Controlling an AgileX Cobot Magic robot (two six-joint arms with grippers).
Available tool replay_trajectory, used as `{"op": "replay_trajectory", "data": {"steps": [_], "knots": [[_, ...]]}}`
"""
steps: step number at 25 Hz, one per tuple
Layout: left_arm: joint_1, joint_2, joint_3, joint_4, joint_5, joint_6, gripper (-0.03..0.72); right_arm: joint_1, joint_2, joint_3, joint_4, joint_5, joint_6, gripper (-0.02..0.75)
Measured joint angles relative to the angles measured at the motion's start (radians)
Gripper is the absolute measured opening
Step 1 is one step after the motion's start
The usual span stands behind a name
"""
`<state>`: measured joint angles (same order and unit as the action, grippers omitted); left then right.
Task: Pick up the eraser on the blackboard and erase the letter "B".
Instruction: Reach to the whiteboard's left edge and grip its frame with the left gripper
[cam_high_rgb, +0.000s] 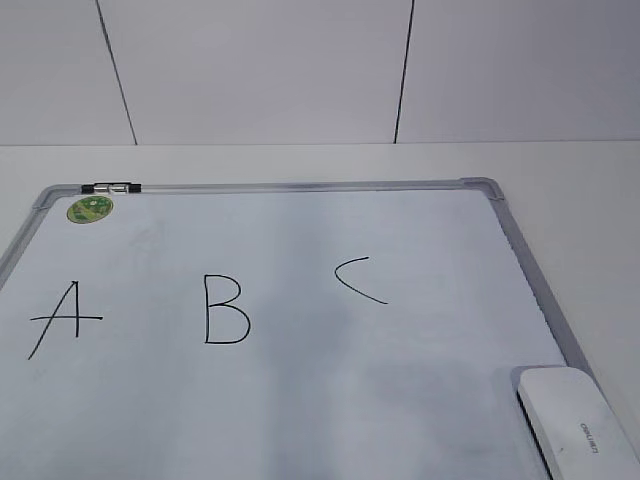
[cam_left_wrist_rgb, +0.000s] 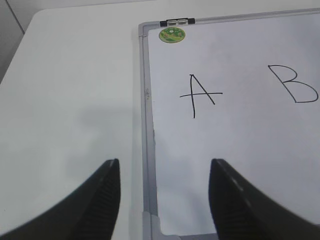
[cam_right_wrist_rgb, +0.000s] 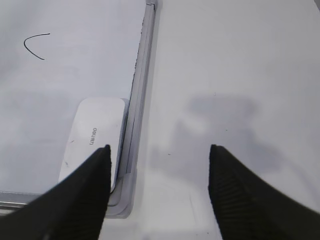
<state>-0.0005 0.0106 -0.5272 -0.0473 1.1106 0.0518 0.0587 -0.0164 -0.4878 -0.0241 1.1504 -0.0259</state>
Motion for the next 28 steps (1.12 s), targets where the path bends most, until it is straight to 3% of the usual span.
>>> {"op": "replay_trajectory", "data": {"steps": [21,28], "knots": [[0.000,0.000,0.000,0.000,0.000,0.000,0.430,0.000,0.000,-0.004,0.013,0.012,0.000,0.461],[0.000,0.000,0.000,0.000,0.000,0.000,0.430,0.000,0.103,-0.039,0.074,0.045,0.000,0.461]]}}
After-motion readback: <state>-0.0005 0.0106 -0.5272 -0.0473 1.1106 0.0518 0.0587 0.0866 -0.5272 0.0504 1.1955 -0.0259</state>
